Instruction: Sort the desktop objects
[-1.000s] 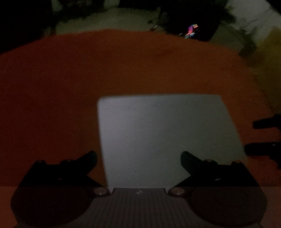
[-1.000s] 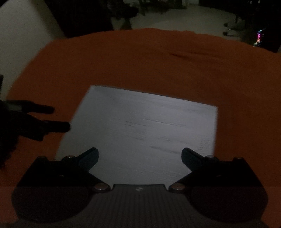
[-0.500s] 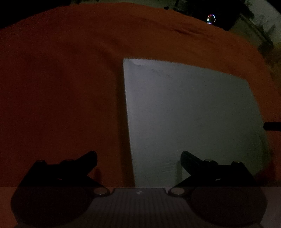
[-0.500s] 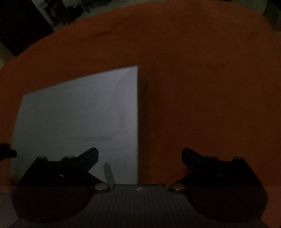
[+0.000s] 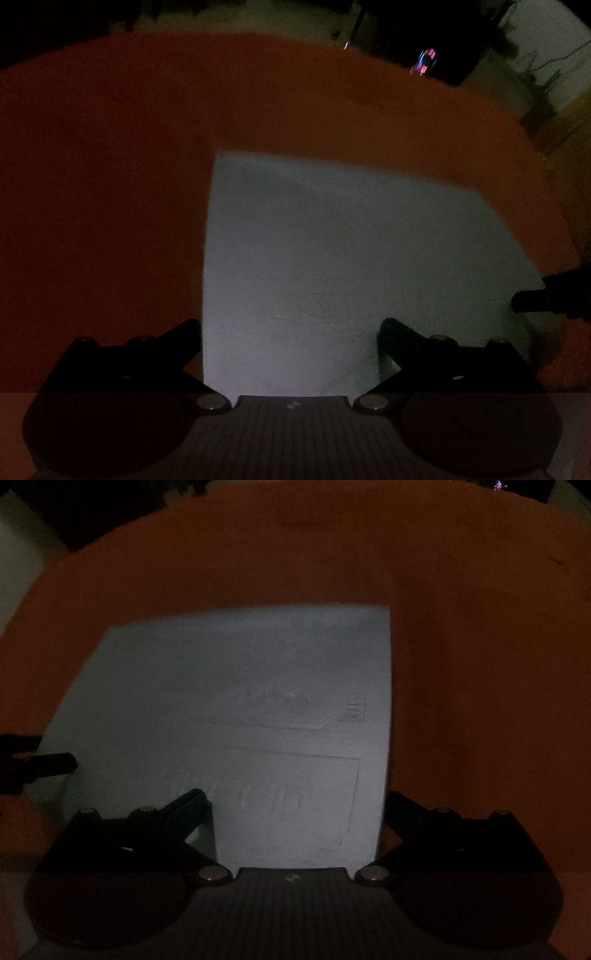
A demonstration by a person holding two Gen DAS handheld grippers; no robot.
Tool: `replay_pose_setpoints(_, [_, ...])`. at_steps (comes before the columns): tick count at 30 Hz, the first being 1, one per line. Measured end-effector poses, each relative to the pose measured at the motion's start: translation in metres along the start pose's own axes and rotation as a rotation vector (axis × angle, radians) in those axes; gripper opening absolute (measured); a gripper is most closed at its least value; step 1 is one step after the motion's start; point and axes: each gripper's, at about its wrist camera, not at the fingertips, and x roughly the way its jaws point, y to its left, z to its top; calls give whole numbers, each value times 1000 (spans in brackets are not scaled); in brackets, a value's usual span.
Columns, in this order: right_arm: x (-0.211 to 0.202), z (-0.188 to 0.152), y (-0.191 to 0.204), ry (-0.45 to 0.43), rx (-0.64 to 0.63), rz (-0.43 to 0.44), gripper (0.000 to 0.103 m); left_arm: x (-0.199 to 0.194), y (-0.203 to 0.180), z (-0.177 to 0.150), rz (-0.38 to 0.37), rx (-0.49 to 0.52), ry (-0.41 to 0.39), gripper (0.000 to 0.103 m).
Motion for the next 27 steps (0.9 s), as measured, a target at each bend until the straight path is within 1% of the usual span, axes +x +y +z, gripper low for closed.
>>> replay_pose_setpoints(4, [-28,-2,-3,-62,-10,29,103,-39,-9,0,-10,27,-69,102])
replay_pose_setpoints(6, [-40,-5,2,-82,-21,26,103,-50,-13,-2,-8,14,-87,102])
replay_pose_setpoints(9, [-44,-8,6,-115,-47,14,103,-67,-16,-10,-11,-14,-102,102])
replay_pose_setpoints(11, [-53,-15,8,-135,-64,13,103,-84,-16,-16,-15,-26,-114,102])
replay_pose_setpoints(12, [-54,-20,9,-140,-72,17,103,-91,-17,-18,-17,-31,-120,102])
replay_pose_setpoints(13, [-53,-25,10,-146,-79,22,103,-87,-21,-14,-15,-31,-127,102])
replay_pose_setpoints(14, [-64,-31,12,-148,-84,34,103,-85,-24,-12,-12,-31,-135,102])
replay_pose_setpoints(17, [-90,-57,19,-159,-103,64,103,-101,-33,-25,-3,-14,-176,102])
replay_pose_setpoints(18, [-98,-65,21,-166,-116,73,103,-111,-37,-32,-12,-6,-188,102])
replay_pose_setpoints(19, [-106,-74,24,-169,-145,138,103,-121,-42,-39,-55,16,-196,102])
replay_pose_setpoints(20, [-115,-86,30,-181,-184,145,103,-128,-53,-48,-76,41,-207,102])
replay_pose_setpoints(22, [-133,-112,44,-208,-266,133,103,-143,-75,-67,-109,93,-226,102])
replay_pose_setpoints(23, [-137,-122,52,-224,-303,75,103,-144,-87,-74,-69,131,-222,102])
replay_pose_setpoints(24, [-137,-131,58,-225,-331,34,103,-143,-95,-81,-33,151,-202,102])
replay_pose_setpoints(25, [-137,-138,58,-224,-334,14,103,-140,-97,-87,-22,140,-184,102])
replay_pose_setpoints(27, [-126,-141,50,-184,-310,-7,103,-130,-89,-93,-40,101,-124,102])
